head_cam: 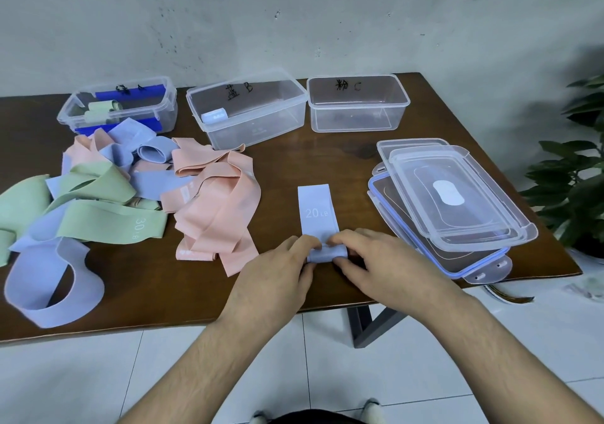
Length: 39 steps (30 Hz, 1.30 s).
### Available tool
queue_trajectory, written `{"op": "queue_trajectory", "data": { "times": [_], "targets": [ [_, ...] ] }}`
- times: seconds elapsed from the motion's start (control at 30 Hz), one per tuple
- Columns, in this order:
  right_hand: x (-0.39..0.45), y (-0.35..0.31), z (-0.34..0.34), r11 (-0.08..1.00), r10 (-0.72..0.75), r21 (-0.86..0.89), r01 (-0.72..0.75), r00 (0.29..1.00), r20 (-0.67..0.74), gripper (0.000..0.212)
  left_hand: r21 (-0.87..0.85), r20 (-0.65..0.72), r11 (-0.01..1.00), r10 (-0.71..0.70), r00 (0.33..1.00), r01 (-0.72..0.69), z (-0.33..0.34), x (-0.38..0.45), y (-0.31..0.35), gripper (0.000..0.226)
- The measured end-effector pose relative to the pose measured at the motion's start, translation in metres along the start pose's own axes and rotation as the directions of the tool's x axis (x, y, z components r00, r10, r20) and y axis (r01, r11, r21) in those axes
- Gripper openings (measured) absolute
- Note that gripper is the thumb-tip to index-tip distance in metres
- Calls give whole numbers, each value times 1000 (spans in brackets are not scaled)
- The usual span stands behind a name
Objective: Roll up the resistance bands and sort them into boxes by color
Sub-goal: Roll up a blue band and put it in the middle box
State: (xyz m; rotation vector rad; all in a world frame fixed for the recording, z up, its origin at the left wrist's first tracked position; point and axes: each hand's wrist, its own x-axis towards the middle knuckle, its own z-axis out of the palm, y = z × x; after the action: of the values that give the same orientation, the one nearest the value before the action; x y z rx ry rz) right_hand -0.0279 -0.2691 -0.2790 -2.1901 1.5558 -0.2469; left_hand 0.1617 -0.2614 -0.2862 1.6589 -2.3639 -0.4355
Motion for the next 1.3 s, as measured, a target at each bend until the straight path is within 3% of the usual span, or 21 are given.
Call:
{"op": "queue_trajectory", "data": {
  "times": [0.27,0.63,0.93,1.3],
  "targets": [
    [8,1,1,999,-5,-32,5,1000,-20,21,0,-23,1000,-9,1000,9,1,5,-6,34],
    [13,1,-2,1000,14,-22,-14,1000,-17,34,-6,-44,1000,-16,999,16,4,12,-12,30],
    [24,6,1,999,30,16,-30,999,-39,26,-33,-72,999,-8,997,5,2,14,-12,34],
    [28,6,-7,1000,16,-5,-16,1000,-3,36,72,-31,997,14,999,-12,0,26,-12,40]
  ]
}}
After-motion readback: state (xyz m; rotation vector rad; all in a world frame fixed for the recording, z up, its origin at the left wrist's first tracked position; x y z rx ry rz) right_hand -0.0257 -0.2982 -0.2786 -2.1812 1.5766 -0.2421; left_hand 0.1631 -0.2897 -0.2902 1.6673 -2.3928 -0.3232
